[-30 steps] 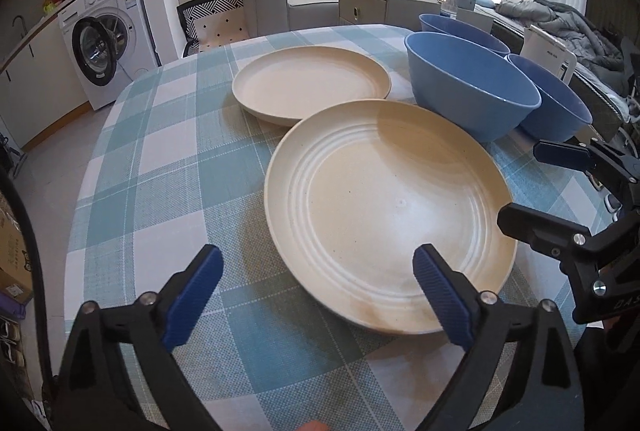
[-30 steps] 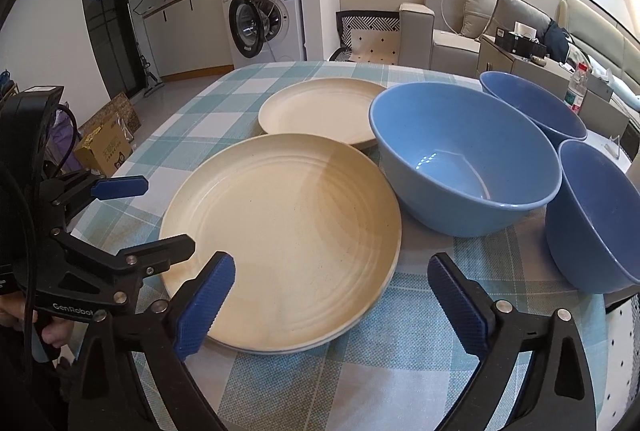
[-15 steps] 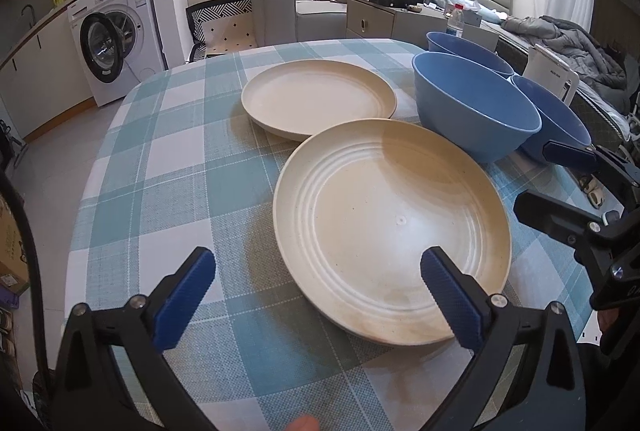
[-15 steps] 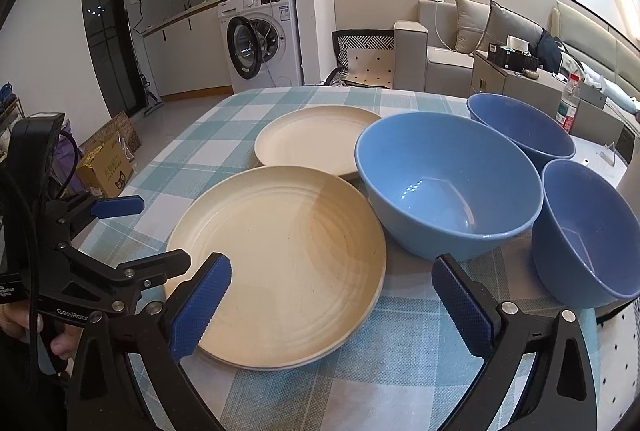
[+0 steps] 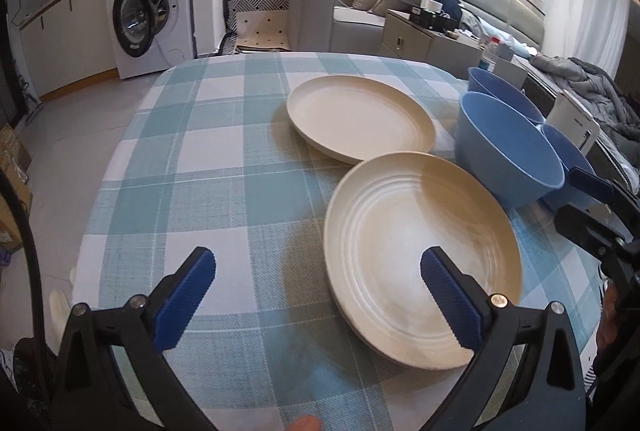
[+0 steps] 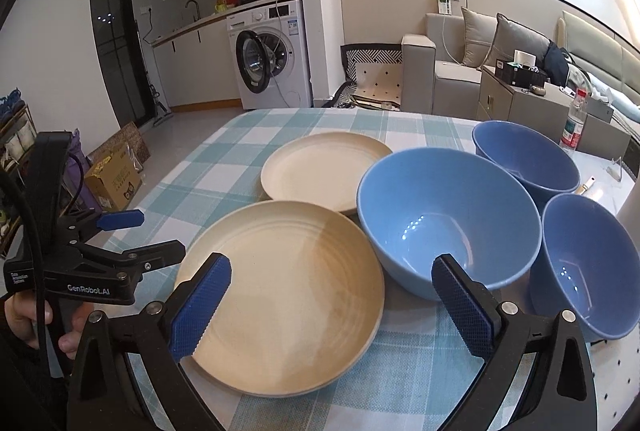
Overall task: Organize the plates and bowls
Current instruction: 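Pull both tools back from the placed cream plate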
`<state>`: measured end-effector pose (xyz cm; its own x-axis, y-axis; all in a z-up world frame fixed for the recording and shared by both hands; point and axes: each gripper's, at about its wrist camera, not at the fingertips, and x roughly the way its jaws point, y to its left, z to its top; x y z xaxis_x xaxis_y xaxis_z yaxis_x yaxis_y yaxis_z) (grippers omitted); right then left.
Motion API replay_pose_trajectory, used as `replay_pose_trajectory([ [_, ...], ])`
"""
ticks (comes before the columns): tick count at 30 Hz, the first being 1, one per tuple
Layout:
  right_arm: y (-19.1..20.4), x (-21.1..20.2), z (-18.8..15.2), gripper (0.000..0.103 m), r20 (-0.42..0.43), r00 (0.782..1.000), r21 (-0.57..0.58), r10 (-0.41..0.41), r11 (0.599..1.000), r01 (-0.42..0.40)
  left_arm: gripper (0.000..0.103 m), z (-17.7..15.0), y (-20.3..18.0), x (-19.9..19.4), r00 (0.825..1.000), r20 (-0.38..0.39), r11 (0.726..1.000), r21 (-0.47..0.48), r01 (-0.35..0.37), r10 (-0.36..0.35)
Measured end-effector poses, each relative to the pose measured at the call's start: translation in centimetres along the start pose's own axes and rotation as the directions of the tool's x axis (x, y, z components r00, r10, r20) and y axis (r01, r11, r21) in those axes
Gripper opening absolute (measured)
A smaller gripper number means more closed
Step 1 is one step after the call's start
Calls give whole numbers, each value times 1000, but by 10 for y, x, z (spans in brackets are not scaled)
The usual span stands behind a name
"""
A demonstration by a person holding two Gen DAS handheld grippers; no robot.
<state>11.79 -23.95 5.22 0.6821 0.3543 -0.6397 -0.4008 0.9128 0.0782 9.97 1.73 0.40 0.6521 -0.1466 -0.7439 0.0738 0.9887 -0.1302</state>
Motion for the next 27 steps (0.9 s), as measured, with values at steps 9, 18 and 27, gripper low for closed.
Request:
replay_pose_trajectory([
  [9,-13,8,19,102,0,1000,16,12,1000,-12,103,24,6,5,999,16,999,-26,-31,32],
  [18,-23,14,33,102,-2,1000,26,19,999,-19,103,42,3,16,999,3,999,-14,-47,47],
  [27,-33,25,51,102,-12,1000,27,24,999,-23,103,53,8,26,998,-6,997,-33,-70,70],
])
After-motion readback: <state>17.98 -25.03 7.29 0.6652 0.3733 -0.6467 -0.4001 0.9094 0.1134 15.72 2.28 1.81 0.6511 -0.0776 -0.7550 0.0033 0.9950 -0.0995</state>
